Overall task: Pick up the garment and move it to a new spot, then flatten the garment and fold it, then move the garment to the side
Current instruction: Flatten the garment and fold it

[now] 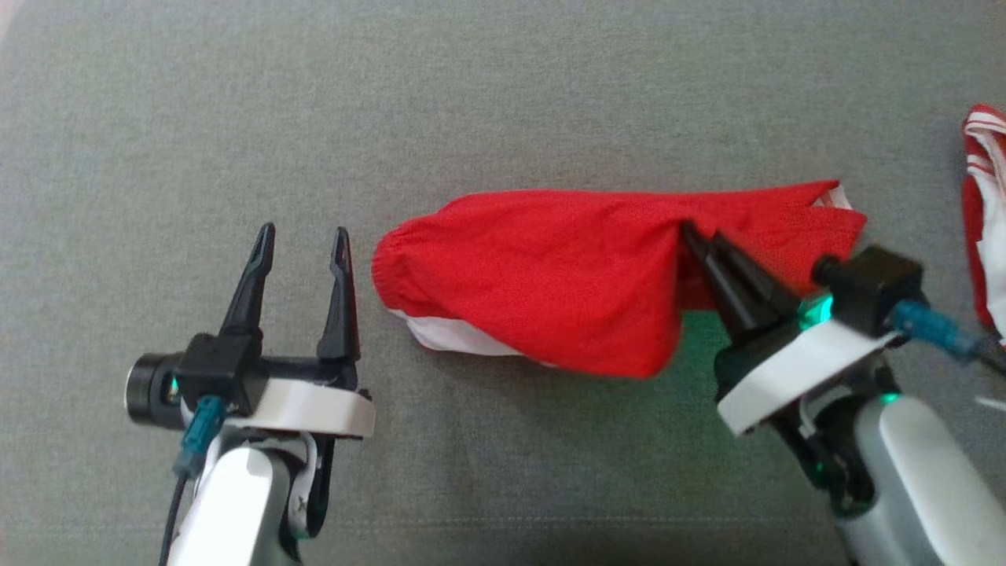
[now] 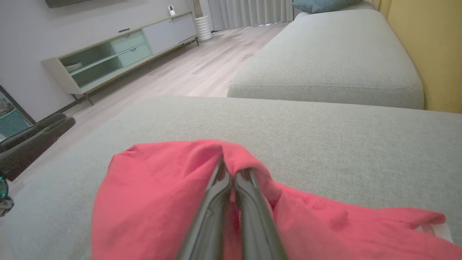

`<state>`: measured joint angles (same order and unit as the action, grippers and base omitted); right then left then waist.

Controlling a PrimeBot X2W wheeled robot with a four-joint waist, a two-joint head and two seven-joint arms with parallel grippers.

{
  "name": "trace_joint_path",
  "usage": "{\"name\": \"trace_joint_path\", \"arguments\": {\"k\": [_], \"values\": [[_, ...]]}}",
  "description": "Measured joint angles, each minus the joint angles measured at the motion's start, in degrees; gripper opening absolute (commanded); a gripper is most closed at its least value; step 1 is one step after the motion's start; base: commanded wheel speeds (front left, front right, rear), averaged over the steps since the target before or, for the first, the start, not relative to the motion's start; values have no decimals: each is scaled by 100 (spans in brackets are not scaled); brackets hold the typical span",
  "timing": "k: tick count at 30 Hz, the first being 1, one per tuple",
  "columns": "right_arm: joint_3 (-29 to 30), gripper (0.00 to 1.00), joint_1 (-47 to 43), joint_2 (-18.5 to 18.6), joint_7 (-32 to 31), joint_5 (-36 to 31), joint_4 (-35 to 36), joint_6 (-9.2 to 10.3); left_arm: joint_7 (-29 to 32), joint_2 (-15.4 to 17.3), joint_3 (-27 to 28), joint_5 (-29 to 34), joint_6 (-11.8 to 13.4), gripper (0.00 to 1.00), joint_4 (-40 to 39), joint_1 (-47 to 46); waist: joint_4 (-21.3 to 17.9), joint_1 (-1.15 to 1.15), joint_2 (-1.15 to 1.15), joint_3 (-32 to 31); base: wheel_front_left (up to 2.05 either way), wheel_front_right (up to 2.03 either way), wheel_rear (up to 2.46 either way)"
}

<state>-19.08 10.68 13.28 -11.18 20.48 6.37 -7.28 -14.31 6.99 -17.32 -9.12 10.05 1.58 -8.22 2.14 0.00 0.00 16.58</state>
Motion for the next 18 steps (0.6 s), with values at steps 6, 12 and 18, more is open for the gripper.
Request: {"name": "trace_joint_path", "arguments": {"k": [6,12,18], "values": [[492,0,418,-180,-42,140,-402,0,0,-76,-3,7,-54,100,41,-169,121,0,0,199,0,0,0],[777,0,944,-200,-100,352,-886,0,-20,-175,-18,97,-104,100,56,-232,221,0,0,414,0,0,0],[954,0,1654,-191,-171,604,-1599,0,-40,-225,-22,100,-166,100,82,-504,326,0,0,640,0,0,0]]}}
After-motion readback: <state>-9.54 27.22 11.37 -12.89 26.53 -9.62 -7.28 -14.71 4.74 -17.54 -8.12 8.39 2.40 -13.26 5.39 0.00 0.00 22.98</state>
